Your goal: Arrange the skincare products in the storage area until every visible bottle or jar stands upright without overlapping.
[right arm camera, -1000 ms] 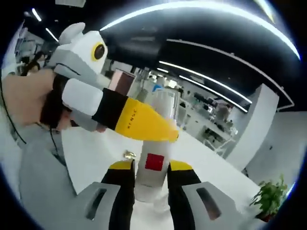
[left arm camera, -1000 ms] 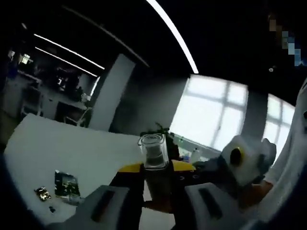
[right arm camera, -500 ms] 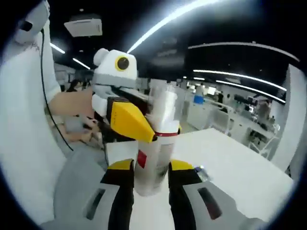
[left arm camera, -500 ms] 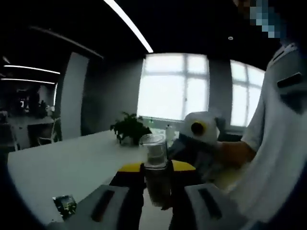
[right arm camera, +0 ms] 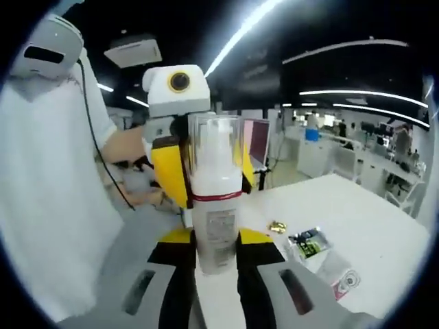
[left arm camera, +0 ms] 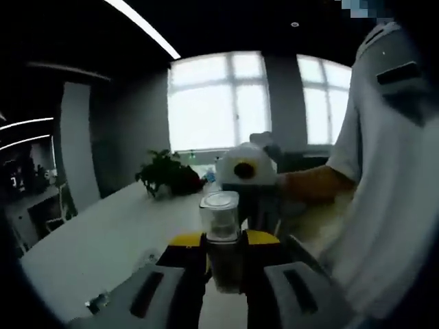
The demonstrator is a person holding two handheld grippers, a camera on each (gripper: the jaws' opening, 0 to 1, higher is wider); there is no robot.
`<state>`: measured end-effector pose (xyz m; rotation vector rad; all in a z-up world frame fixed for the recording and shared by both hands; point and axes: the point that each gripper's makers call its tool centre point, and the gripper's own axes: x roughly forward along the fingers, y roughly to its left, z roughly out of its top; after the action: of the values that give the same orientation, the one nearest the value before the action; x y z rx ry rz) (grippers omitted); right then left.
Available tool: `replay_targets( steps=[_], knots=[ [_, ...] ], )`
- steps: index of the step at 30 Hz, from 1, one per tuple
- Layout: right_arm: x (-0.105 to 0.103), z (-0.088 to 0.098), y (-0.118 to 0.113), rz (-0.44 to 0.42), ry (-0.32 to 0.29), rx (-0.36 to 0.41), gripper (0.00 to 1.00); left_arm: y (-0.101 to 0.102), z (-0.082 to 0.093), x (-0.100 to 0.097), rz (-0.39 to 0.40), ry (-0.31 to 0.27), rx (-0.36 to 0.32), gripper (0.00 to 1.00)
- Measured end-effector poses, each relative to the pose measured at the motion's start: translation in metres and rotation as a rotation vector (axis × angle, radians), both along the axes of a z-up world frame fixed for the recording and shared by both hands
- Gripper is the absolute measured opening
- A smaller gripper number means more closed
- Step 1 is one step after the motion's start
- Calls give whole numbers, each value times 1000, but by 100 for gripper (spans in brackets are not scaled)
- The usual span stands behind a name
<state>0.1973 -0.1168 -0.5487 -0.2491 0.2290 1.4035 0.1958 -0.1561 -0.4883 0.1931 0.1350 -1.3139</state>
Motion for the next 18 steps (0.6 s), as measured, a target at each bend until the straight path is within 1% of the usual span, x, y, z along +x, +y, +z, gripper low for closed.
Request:
replay_targets(
  steps=[4, 6, 7, 10, 15, 18],
  knots=[
    [2, -10, -6, -11, 4, -14, 21, -3, -9, 4, -2, 20, 13, 16],
    [4, -17, -10, -15, 2, -37, 21, -4, -16, 5, 0, 45, 21, 16],
    [5, -23, -12, -15, -7, -62, 21, -6, -21, 5, 0, 57, 36, 16],
    [6, -34, -13, -16, -9, -94, 21, -8, -31, 6, 2, 71, 57, 16],
    [7, -49, -14, -20, 14, -92, 21, -11, -49, 8, 2, 104, 81, 16],
    [9, -63, -15, -28, 42, -87, 21, -11, -63, 13, -8, 135, 87, 16]
  ],
)
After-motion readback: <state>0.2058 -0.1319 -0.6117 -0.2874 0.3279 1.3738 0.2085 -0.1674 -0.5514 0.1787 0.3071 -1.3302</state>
